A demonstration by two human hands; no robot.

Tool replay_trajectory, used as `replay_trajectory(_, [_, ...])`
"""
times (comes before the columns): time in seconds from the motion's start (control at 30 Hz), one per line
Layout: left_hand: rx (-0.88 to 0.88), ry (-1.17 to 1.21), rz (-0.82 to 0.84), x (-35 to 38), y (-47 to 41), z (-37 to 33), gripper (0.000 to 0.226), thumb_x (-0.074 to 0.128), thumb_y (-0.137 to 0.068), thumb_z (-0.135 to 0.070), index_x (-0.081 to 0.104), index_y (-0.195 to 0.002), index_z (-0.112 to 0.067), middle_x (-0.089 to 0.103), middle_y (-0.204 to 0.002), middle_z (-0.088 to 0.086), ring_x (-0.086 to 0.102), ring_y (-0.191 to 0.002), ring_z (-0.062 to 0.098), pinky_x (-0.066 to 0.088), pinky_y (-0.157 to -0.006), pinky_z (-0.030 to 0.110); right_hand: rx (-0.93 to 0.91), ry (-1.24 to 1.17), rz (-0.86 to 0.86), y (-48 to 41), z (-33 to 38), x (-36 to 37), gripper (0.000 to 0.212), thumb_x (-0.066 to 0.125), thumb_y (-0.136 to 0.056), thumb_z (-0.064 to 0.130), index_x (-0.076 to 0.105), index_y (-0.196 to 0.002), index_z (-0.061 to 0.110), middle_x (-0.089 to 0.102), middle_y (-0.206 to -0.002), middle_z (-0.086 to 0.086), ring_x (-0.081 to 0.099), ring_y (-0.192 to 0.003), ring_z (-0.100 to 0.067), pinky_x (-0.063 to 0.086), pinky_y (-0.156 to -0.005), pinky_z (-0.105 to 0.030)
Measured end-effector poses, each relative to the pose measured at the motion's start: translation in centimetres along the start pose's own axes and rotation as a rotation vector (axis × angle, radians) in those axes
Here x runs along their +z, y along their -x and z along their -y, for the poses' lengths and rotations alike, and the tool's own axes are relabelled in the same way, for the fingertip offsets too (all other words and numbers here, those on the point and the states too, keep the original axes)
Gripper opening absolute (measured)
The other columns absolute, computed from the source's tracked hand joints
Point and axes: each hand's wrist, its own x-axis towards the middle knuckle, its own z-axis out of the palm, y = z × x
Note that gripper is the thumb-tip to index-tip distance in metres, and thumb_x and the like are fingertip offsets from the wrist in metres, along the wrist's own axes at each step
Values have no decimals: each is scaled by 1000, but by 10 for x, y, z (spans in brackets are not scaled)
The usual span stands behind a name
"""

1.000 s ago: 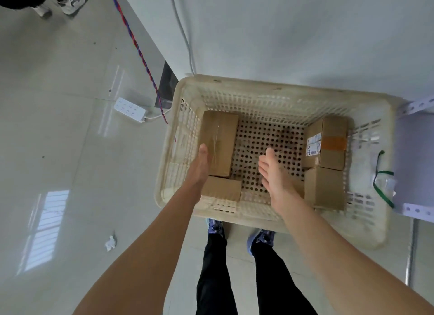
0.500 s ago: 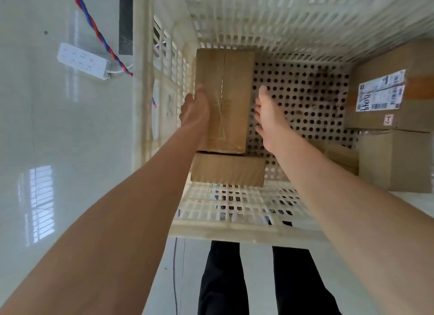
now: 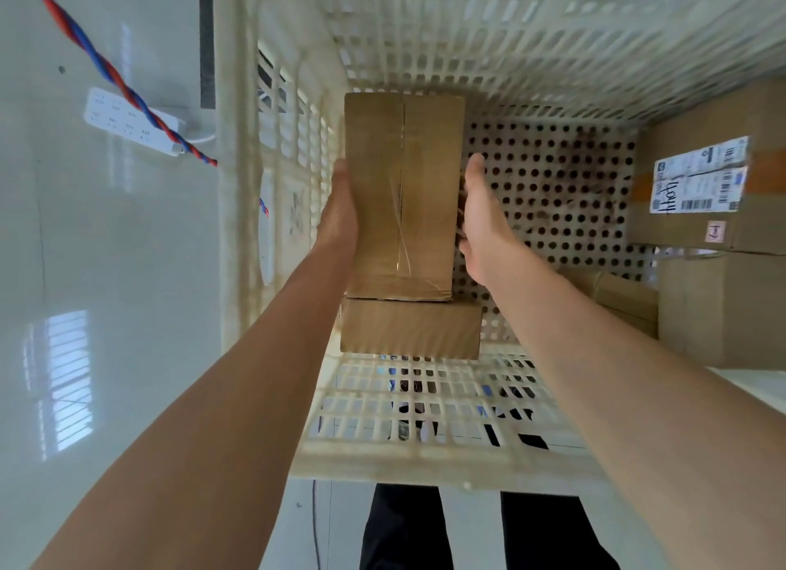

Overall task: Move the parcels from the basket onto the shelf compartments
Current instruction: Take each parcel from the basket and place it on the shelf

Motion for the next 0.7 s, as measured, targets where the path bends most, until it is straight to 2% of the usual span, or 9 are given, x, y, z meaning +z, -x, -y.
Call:
replay_trajectory(0.07, [52,59,-2,-6,15,2,108,37,-77,-98,42,-162,-32,46,-165,-5,40,-154,21,27,-128,56,-13,-45,-5,16,2,-5,88,26,-97,82,18,-167,31,20,-175,-1,21,-160,-25,15,-130,-53])
replay_trajectory(0.2, [85,150,34,-15,60,4,91,36,-90,-90,52,-156,-29,56,-156,-8,49,-147,16,33,-126,53,-54,-117,-16,65,8,-19,86,28,-96,82,29,-165,30,31,-171,-2,33,-156,-25,25,-128,-55])
replay_trajectory(0.3, [136,158,83,-19,108,-4,80,27,-100,-82,56,-152,-29,63,-146,-11,56,-139,12,45,-109,42,-115,-139,-42,105,15,-31,82,26,-98,80,40,-160,29,47,-162,-2,44,-148,-24,32,-123,-53])
replay_trajectory(0.37, [187,155,137,-21,138,-9,77,20,-103,-78,57,-151,-32,65,-144,-14,56,-137,8,46,-98,35,-163,-172,-56,133,22,-40,74,26,-102,74,47,-155,27,61,-144,3,55,-133,-18,45,-108,-41])
replay_trajectory(0.4, [211,157,162,-22,153,-12,76,18,-104,-77,58,-151,-33,65,-143,-15,57,-136,6,46,-98,35,-180,-188,-62,148,26,-45,73,26,-102,73,47,-154,27,63,-136,7,57,-127,-15,47,-99,-34])
replay_trajectory(0.43, [234,161,179,-24,167,-16,75,17,-104,-76,58,-150,-33,66,-142,-16,57,-136,5,45,-103,37,-199,-201,-72,162,29,-49,74,26,-102,73,47,-155,27,61,-135,9,55,-127,-14,45,-98,-32])
replay_trajectory(0.5, [271,171,199,-27,195,-24,74,17,-104,-75,57,-150,-33,66,-141,-18,57,-135,3,40,-114,42,-231,-209,-80,190,37,-56,78,25,-99,78,46,-156,30,56,-141,11,48,-135,-14,40,-102,-34])
replay_trajectory(0.6, [325,175,243,-32,238,-38,78,17,-103,-77,52,-156,-33,62,-147,-18,55,-136,2,35,-122,47,-281,-221,-100,235,50,-65,83,26,-90,88,54,-148,36,58,-150,7,52,-138,-19,42,-105,-41])
replay_trajectory(0.7, [377,184,274,-35,281,-49,78,18,-102,-79,46,-160,-35,55,-156,-15,50,-145,9,30,-127,52,-365,-255,-107,282,67,-79,70,22,-102,74,64,-135,29,73,-121,6,65,-110,-14,46,-82,-35])
